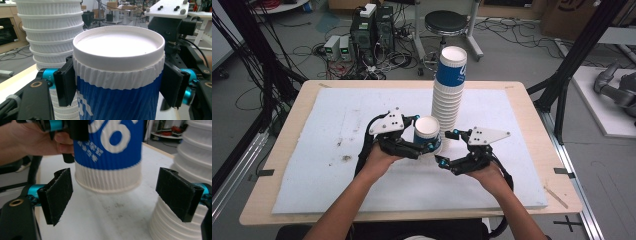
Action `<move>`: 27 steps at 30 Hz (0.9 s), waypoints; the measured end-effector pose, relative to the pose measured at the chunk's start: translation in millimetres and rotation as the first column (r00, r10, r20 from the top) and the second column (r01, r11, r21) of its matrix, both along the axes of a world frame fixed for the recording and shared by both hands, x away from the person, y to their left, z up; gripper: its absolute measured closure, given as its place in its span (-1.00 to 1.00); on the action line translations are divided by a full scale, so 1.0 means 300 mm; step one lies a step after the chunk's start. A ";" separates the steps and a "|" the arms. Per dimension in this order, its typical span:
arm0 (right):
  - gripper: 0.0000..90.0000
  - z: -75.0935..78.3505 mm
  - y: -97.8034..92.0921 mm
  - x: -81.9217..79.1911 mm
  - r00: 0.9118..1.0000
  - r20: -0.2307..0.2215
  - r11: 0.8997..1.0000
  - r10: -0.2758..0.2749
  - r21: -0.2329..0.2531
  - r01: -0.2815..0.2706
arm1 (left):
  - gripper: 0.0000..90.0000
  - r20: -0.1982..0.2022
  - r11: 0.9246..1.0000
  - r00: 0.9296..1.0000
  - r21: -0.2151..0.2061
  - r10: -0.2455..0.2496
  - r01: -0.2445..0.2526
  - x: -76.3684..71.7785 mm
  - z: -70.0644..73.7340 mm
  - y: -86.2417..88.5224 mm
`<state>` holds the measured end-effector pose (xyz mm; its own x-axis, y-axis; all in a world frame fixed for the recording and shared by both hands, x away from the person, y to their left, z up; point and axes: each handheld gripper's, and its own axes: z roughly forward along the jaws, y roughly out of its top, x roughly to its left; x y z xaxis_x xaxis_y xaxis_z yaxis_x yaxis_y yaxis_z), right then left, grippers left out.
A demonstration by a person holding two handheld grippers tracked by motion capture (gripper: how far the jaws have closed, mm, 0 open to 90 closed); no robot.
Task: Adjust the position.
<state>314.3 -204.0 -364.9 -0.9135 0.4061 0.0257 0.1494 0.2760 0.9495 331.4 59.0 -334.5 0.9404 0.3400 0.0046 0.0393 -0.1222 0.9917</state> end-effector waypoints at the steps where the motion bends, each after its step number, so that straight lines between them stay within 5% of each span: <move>1: -0.68 -0.004 0.023 0.007 1.000 -0.010 1.000 0.011 0.002 -0.011 | -0.42 -0.004 1.000 1.000 -0.004 -0.003 0.003 0.000 -0.001 -0.004; 7: -0.66 -0.017 0.062 0.025 0.999 -0.020 0.999 0.047 -0.001 -0.047 | -0.41 -0.011 1.000 1.000 -0.003 -0.019 0.019 -0.003 -0.003 -0.010; 13: -0.42 -0.008 0.045 0.028 0.998 0.008 0.996 0.064 -0.061 -0.063 | -0.41 -0.047 0.999 0.998 -0.010 -0.031 0.031 0.008 -0.016 -0.006; 18: -0.34 0.018 0.021 0.027 0.998 0.029 0.987 0.061 -0.150 -0.056 | -0.63 -0.040 0.998 0.999 0.068 0.007 -0.004 0.003 -0.019 -0.014; 27: -0.32 0.044 -0.011 0.030 0.997 0.040 0.980 0.071 -0.188 -0.062 | -0.63 -0.052 0.996 0.999 0.083 -0.009 0.013 0.008 0.020 0.010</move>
<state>323.2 -207.3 -351.8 -0.9370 0.3382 -0.0877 0.0821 0.4570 0.8857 333.8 62.2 -328.4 0.9438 0.3301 -0.0157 0.0880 -0.2053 0.9747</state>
